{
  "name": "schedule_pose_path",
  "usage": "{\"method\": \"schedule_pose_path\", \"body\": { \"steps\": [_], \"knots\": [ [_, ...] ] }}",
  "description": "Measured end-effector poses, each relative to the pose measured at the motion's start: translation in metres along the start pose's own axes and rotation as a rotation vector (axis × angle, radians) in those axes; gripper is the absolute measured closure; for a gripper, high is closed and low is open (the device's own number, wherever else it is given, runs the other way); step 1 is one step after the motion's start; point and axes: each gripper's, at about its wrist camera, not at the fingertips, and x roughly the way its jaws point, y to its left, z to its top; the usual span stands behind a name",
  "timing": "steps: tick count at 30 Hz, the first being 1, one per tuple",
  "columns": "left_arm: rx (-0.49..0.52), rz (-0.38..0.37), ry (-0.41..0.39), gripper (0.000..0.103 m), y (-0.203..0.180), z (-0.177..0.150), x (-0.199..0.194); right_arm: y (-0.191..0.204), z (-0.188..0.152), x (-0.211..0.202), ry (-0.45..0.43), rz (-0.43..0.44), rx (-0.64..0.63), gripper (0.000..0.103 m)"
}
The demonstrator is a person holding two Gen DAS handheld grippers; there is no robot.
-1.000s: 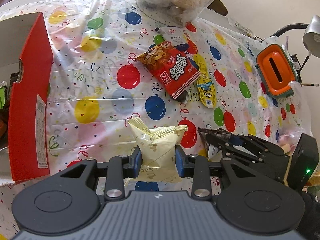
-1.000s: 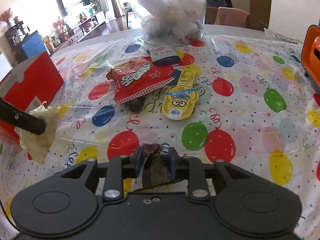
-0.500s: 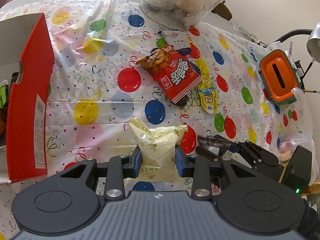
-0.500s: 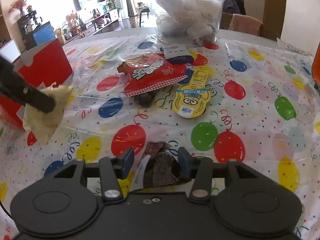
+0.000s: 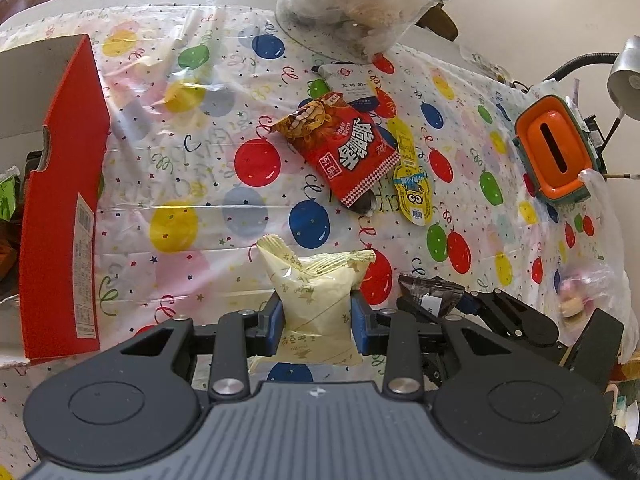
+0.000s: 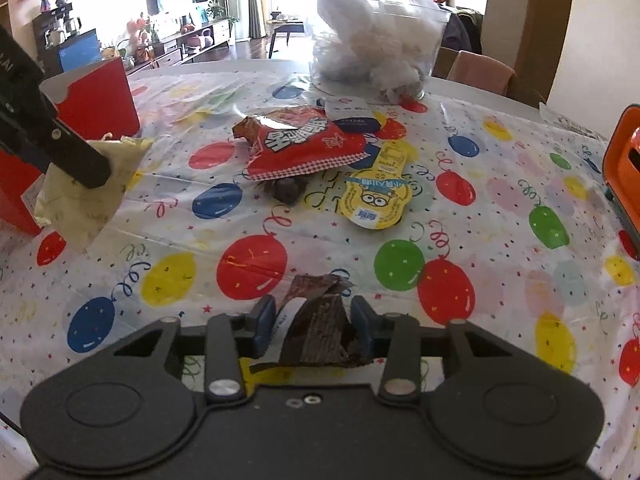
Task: Organize snacks
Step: 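Lift the cream bag and dark wrapper and carry both over the box, then open the left tool into the box while the right tool releases the dark wrapper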
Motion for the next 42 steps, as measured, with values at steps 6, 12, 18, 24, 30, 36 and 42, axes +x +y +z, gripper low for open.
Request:
{"method": "schedule_pose_path", "body": {
  "steps": [6, 12, 18, 24, 30, 36, 42],
  "knots": [
    [0.023, -0.019, -0.004, 0.07, 0.004, -0.002, -0.009, 0.006, 0.005, -0.014, -0.017, -0.01, 0.024, 0.073],
    [0.063, -0.034, -0.031, 0.07, 0.005, -0.001, -0.036, 0.024, 0.028, -0.044, -0.053, -0.004, 0.035, 0.073],
    [0.095, -0.023, -0.089, 0.07, 0.018, 0.005, -0.075, 0.056, 0.066, -0.07, -0.091, 0.025, 0.008, 0.073],
    [0.059, -0.005, -0.142, 0.07, 0.053, 0.011, -0.112, 0.091, 0.104, -0.081, -0.123, 0.077, -0.011, 0.073],
    [0.007, 0.045, -0.194, 0.07, 0.1, 0.015, -0.142, 0.137, 0.137, -0.073, -0.147, 0.129, -0.065, 0.073],
    [-0.048, 0.104, -0.224, 0.07, 0.149, 0.017, -0.16, 0.182, 0.164, -0.053, -0.15, 0.179, -0.111, 0.073],
    [-0.089, 0.17, -0.249, 0.07, 0.191, 0.02, -0.17, 0.22, 0.184, -0.03, -0.132, 0.21, -0.141, 0.073]
  ]
}}
